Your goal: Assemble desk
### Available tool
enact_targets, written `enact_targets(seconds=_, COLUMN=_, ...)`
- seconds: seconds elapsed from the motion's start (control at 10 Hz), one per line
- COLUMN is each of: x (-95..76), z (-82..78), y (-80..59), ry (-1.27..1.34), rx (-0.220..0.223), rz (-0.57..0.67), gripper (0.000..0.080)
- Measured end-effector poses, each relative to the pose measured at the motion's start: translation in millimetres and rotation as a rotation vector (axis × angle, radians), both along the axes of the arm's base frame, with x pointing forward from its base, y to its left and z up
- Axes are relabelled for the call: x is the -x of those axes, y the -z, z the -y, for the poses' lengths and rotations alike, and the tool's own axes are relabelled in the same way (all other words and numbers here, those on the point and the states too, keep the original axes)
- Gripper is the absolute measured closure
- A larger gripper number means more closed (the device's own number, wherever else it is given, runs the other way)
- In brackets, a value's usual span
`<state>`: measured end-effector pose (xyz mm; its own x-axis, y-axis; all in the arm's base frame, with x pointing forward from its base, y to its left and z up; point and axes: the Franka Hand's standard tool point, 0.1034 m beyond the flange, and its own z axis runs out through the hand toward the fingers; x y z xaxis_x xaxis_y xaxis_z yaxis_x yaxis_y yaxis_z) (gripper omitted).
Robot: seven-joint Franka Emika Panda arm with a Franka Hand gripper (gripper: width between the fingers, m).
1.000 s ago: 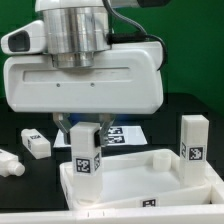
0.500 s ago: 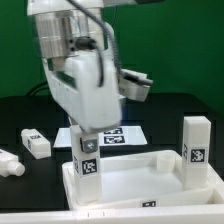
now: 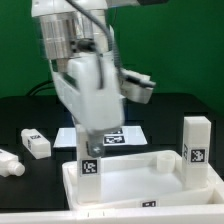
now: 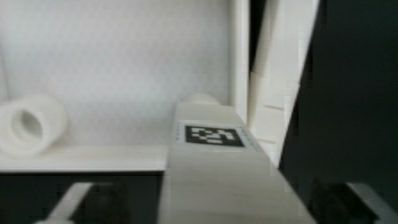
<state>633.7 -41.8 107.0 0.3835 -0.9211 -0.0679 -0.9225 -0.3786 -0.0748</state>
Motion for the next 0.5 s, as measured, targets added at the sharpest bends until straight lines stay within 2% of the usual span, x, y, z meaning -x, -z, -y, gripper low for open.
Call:
enact_targets(seconds=0.1, x=0.2, z=-0.3, y=0.0, ry=-0.185, rx=0.008, rz=0.016, gripper=0.0232)
enact_targets(seconds=0.2, x=0.1, z=-0.2, y=-0.5, ry=-0.254, rx=0.016, rz=0.034, gripper=0.0167)
enact_targets(seconds=0.3, x=1.7, z=-1.4, y=-1.6, ry=-0.236, rx=0.031, rz=0.055, gripper=0.0155)
enact_targets(seconds=0.5, x=2.3, z=-0.3, y=-0.8, ry=-0.368, rx=0.038, rz=0.063, gripper=0.0151)
